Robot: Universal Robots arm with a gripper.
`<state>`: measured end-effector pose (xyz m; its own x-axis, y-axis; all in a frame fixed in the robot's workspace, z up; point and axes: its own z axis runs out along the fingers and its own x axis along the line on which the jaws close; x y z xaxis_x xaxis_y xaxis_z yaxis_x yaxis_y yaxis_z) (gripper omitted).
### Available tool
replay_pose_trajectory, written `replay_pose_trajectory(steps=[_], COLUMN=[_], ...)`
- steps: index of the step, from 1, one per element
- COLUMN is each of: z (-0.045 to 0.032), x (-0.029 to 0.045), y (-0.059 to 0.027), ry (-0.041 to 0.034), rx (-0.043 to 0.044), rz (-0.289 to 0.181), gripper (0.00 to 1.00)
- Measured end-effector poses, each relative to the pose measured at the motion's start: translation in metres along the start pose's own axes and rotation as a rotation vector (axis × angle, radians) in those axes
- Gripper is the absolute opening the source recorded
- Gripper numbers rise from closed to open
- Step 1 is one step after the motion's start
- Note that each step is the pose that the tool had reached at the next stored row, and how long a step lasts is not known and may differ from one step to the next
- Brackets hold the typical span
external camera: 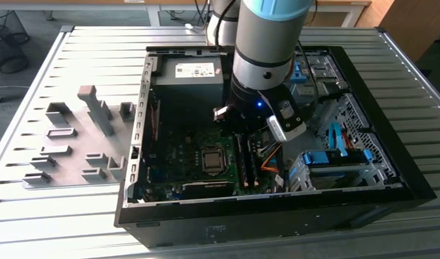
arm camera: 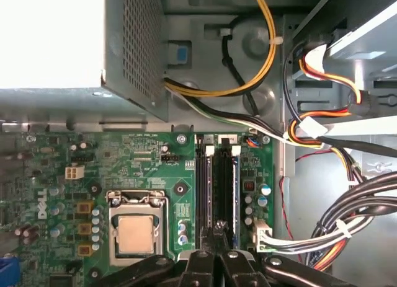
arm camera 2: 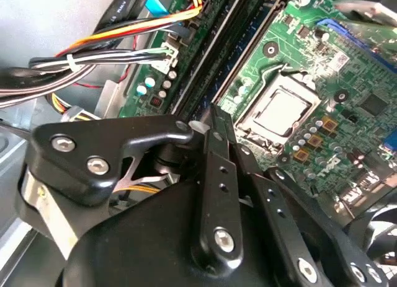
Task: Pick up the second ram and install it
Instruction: 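Press down the second ram until it locks into place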
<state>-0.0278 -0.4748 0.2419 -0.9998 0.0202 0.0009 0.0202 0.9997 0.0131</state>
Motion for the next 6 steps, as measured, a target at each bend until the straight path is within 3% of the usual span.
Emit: replay_pose_trajectory(steps=[6], z=[-0.0002], x=[0.0000], y=[0.0000], ry=[0.0001], rx=[0.0001], rz=[0.000], gripper=[0.10])
